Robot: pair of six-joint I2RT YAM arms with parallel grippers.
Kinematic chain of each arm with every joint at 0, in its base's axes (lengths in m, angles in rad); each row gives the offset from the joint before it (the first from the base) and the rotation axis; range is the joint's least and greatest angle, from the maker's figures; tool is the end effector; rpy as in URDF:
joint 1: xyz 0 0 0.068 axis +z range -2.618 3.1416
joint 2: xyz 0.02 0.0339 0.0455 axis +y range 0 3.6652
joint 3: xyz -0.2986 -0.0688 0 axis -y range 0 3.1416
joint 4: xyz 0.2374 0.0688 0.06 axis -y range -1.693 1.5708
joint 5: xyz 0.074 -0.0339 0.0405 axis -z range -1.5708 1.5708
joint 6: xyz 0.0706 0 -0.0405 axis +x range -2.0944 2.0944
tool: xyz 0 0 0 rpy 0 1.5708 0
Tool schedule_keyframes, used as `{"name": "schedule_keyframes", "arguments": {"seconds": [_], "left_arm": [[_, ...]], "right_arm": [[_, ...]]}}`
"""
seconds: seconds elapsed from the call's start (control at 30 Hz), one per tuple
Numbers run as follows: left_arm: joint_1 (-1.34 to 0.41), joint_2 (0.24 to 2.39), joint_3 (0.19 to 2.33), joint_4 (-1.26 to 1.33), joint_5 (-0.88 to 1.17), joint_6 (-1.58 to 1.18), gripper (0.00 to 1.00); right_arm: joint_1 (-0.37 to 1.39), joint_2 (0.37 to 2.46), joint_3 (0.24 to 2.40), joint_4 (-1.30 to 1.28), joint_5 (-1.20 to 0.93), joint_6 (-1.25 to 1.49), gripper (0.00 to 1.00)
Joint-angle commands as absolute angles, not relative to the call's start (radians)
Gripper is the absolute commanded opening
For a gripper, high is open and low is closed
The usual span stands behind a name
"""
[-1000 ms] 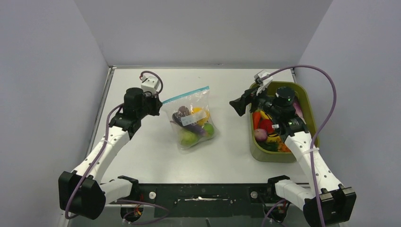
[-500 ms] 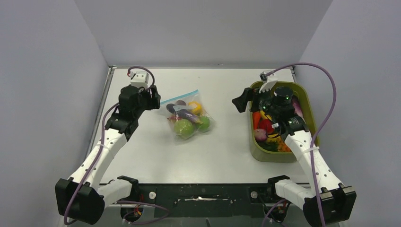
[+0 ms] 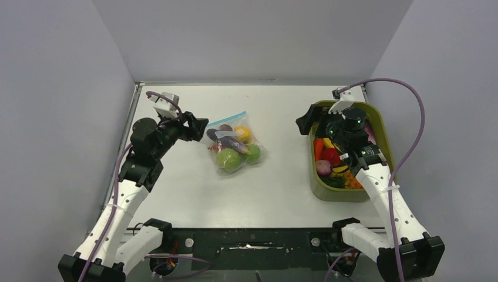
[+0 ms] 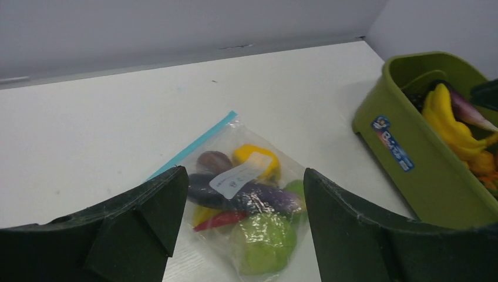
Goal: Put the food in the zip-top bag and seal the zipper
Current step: Reset both arms
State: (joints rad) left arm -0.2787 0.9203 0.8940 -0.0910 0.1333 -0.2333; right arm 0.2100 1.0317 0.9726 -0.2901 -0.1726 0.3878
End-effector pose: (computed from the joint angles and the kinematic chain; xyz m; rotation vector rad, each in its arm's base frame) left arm 0.2099 -0.0698 0.3880 0.1401 1.7058 -0.4950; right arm 0.2343 0.0623 0.3665 0.0555 1.9551 0.5639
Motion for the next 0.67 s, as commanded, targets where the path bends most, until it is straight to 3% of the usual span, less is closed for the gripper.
{"name": "schedule_keyframes", "arguments": {"seconds": [0.0, 0.3, 0.63], "left_arm": [[-0.28, 0.866, 0.849, 0.078, 0.36, -0.291, 0.72], [-0.284, 0.742, 0.769, 0.13, 0.153, -0.449, 0.72], [-0.283, 0.72, 0.752, 0.101, 0.145, -0.434, 0.73]], "right_arm": [[0.209, 0.99, 1.028, -0.265, -0.096, 0.408, 0.98], [0.209, 0.923, 0.977, -0.188, -0.115, 0.477, 0.98], [0.21, 0.889, 0.936, -0.15, -0.111, 0.514, 0.98]]}}
